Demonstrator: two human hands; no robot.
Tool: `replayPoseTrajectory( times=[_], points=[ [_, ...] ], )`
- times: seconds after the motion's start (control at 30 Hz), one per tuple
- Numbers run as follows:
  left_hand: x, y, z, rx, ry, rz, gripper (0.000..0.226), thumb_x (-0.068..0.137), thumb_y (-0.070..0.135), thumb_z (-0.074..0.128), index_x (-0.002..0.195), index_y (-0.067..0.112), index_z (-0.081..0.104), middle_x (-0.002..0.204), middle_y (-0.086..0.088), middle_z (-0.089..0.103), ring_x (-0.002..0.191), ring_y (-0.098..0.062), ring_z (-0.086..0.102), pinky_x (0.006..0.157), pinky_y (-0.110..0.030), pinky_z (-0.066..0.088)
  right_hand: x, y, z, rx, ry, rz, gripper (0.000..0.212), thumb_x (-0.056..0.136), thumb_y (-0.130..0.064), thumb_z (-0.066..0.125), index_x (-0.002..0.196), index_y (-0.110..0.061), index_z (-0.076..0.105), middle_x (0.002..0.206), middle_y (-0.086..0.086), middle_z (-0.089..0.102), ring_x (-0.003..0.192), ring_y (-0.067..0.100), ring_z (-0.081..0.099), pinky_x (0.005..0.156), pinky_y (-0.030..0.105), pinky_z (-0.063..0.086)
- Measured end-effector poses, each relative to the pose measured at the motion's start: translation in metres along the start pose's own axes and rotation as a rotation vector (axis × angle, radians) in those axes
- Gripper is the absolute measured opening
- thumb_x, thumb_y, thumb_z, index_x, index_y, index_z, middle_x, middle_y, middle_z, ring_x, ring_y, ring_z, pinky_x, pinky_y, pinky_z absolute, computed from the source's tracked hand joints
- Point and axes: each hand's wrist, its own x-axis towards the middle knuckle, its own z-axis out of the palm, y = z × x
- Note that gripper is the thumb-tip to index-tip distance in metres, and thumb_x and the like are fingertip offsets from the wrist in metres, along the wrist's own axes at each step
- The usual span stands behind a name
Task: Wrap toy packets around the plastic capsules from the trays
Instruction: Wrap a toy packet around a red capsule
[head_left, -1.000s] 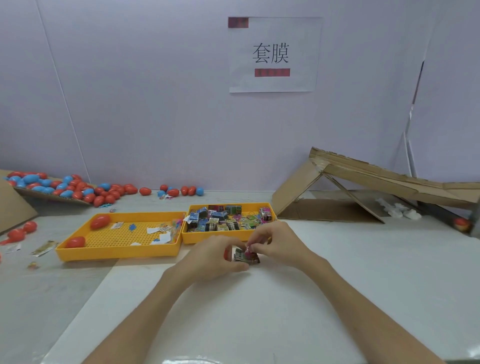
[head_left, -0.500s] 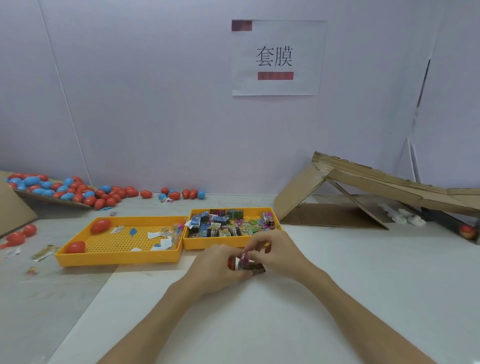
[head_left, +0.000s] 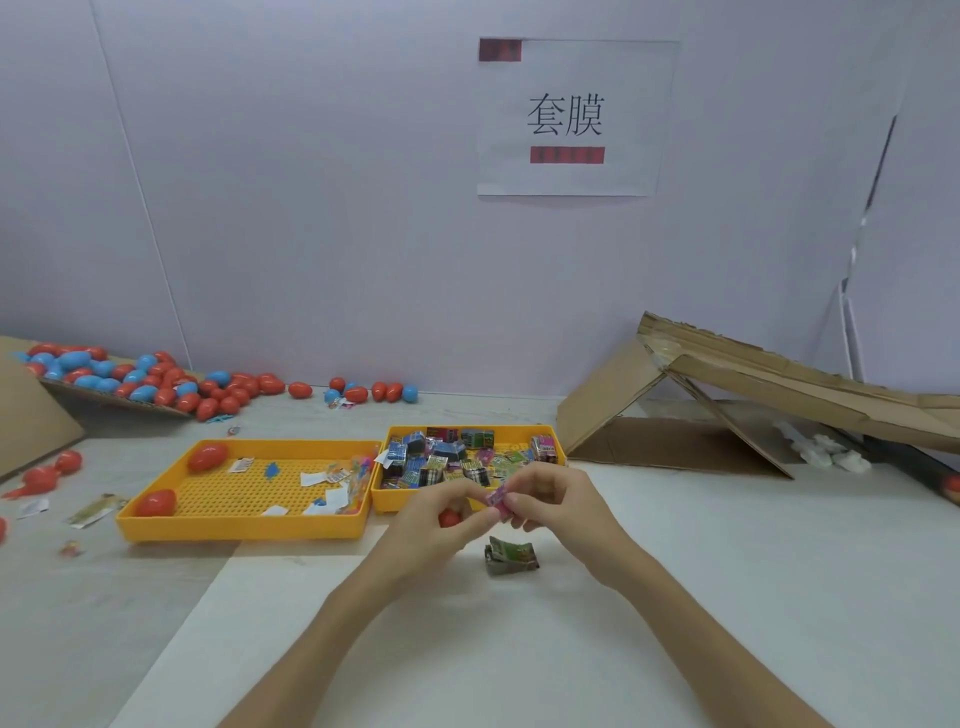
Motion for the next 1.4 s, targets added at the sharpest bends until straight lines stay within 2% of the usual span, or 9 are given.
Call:
replayPoseTrajectory(
  times=[0.2,0.4,0.53,0.67,0.83,1.03,1.13,1.27,1.4],
  points=[
    [-0.002,0.006,-0.001,-0.048,0.05,0.0,0.007,0.096,0.019,0.067,0.094,0.02,0.074,0.059,0.007,0.052,0.053,-0.004,0.042,0.052,-0.018,0.034,0.0,-0.002,0.005,0.004,-0.002,-0.005,0.006,0.093,-0.008,0.07,0.09,-0.012,0.074,0.077,0.008,0.075,0.065,0.017,0.067,0.066,0.029,0.057],
    [-0.004,0.014,-0.001,-0.081,0.083,0.024,0.013,0.097,0.021,0.066,0.091,0.012,0.073,0.058,0.003,0.052,0.051,-0.008,0.044,0.049,-0.021,0.036,-0.001,-0.004,0.005,-0.044,0.069,-0.059,0.007,0.092,-0.011,0.072,0.088,-0.013,0.076,0.076,0.005,0.075,0.068,0.014,0.068,0.066,0.027,0.054],
    [-0.003,0.011,-0.002,-0.061,0.106,0.036,0.011,0.096,0.023,0.067,0.089,0.018,0.075,0.06,0.005,0.055,0.053,-0.008,0.046,0.05,-0.022,0.038,-0.001,-0.002,0.004,-0.042,0.125,-0.069,0.005,0.09,-0.014,0.074,0.088,-0.013,0.078,0.086,0.009,0.075,0.081,0.021,0.068,0.078,0.038,0.056],
    [-0.003,0.008,0.0,0.089,0.175,0.081,0.015,0.092,0.021,0.072,0.082,0.031,0.072,0.062,0.005,0.056,0.058,-0.004,0.046,0.055,-0.026,0.038,-0.001,-0.002,0.001,0.007,0.098,-0.029,0.004,0.09,-0.015,0.075,0.087,-0.013,0.077,0.081,0.008,0.072,0.072,0.014,0.061,0.063,0.025,0.05],
    [-0.006,0.007,0.005,0.161,0.226,0.104,0.014,0.087,0.031,0.077,0.076,0.03,0.068,0.063,0.001,0.059,0.059,-0.014,0.051,0.058,-0.037,0.043,0.0,-0.003,0.002,0.073,0.042,0.002,0.004,0.09,-0.009,0.073,0.09,-0.008,0.077,0.082,0.003,0.073,0.074,0.011,0.062,0.064,0.022,0.049],
    [-0.005,0.006,0.004,0.159,0.266,0.103,0.018,0.088,0.028,0.077,0.097,0.028,0.061,0.058,0.002,0.055,0.055,-0.006,0.045,0.057,-0.038,0.043,-0.002,-0.004,0.003,0.149,-0.061,0.051,0.007,0.092,-0.003,0.069,0.094,0.001,0.074,0.083,0.015,0.069,0.064,0.014,0.056,0.064,0.024,0.049],
    [-0.005,0.008,0.004,0.131,0.216,0.131,0.026,0.088,0.021,0.075,0.106,0.032,0.06,0.063,-0.006,0.058,0.057,-0.011,0.047,0.058,-0.035,0.043,-0.003,-0.006,0.005,0.129,-0.124,0.079,0.007,0.093,-0.004,0.067,0.091,-0.008,0.073,0.082,0.012,0.07,0.064,0.015,0.056,0.066,0.027,0.049],
    [-0.007,0.009,0.006,0.199,0.182,0.162,0.034,0.09,0.019,0.073,0.101,0.047,0.058,0.065,-0.005,0.06,0.065,-0.021,0.054,0.057,-0.029,0.043,-0.006,-0.008,0.009,0.14,-0.143,0.07,0.006,0.094,-0.008,0.068,0.095,-0.012,0.072,0.085,0.009,0.071,0.069,0.018,0.056,0.066,0.027,0.049],
    [-0.006,0.005,0.005,0.223,0.222,0.123,0.028,0.091,0.011,0.067,0.104,0.036,0.066,0.066,-0.002,0.059,0.068,-0.019,0.055,0.061,-0.029,0.045,-0.008,-0.008,0.018,0.011,-0.121,0.019,0.029,0.082,-0.01,0.082,0.107,-0.013,0.067,0.09,0.002,0.064,0.077,0.017,0.058,0.072,0.031,0.05]
  ],
)
